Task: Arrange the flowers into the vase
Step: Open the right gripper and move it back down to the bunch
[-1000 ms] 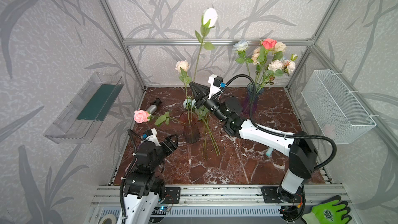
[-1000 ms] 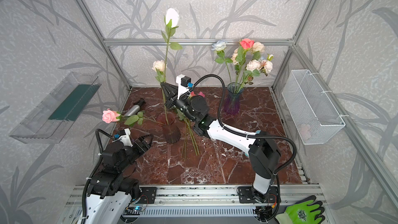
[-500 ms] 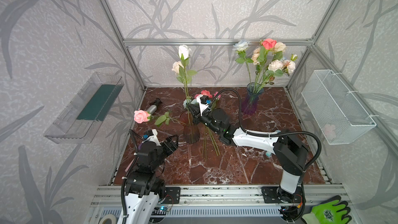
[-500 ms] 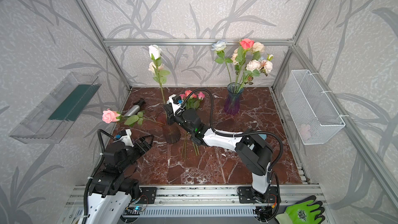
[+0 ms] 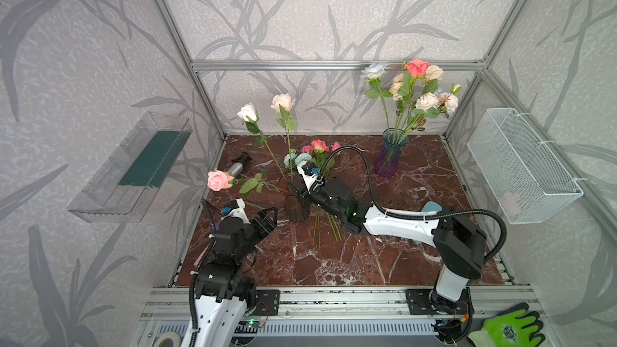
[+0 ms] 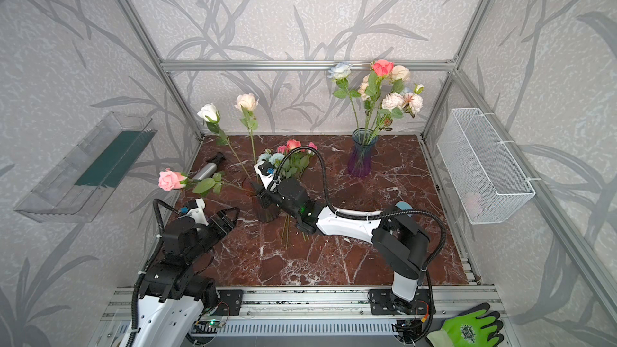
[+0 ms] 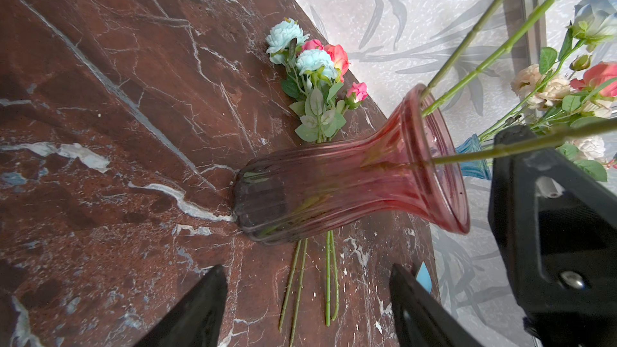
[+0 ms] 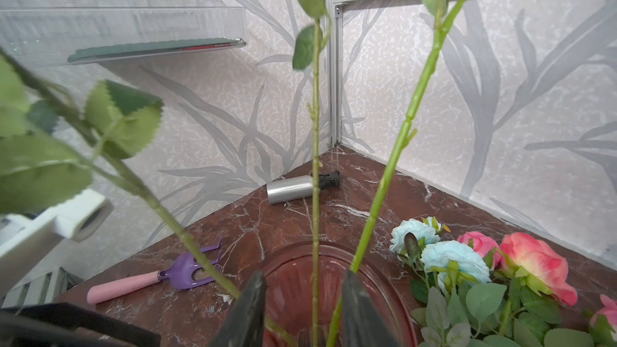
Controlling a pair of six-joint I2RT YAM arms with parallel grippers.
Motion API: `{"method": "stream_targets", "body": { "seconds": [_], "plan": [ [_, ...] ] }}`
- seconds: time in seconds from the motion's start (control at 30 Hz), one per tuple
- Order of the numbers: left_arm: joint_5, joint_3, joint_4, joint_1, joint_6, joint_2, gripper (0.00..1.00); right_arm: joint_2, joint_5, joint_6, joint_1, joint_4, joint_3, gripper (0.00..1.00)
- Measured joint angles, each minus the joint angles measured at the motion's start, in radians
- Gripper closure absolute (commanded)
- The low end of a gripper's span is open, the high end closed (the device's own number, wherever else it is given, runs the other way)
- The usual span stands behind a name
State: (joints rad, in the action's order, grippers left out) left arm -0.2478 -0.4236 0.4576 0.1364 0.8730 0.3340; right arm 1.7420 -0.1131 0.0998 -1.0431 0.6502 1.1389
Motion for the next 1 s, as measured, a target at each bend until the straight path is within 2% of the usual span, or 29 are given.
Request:
{"method": "stream_targets", "body": {
  "seconds": [0.33,0.43,0.53,0.7,0.8,1.0],
  "plan": [
    [-0.011,0.000,0.005,0.000,-0.010,0.027,0.23,-0.291,-0.060,-0.001,-0.020,-0.095,-0.121,0.61],
    [-0.001,0.000,0.042,0.000,-0.015,0.022,0.23,-0.359,-0.052,0.061,0.044,-0.148,-0.164,0.65],
    [0.014,0.000,0.094,0.000,-0.008,0.018,0.27,-0.374,-0.022,0.185,0.193,-0.227,-0.208,0.68],
    [-0.012,0.022,0.117,0.001,0.019,0.051,0.30,-0.167,0.086,0.319,0.404,-0.455,-0.048,0.69],
    [-0.039,0.048,0.116,0.007,0.033,0.092,0.30,-0.005,0.168,0.338,0.433,-0.560,0.095,0.67],
    [-0.080,0.082,0.086,0.034,0.055,0.127,0.30,0.271,0.317,0.365,0.431,-0.694,0.280,0.65]
  ]
}}
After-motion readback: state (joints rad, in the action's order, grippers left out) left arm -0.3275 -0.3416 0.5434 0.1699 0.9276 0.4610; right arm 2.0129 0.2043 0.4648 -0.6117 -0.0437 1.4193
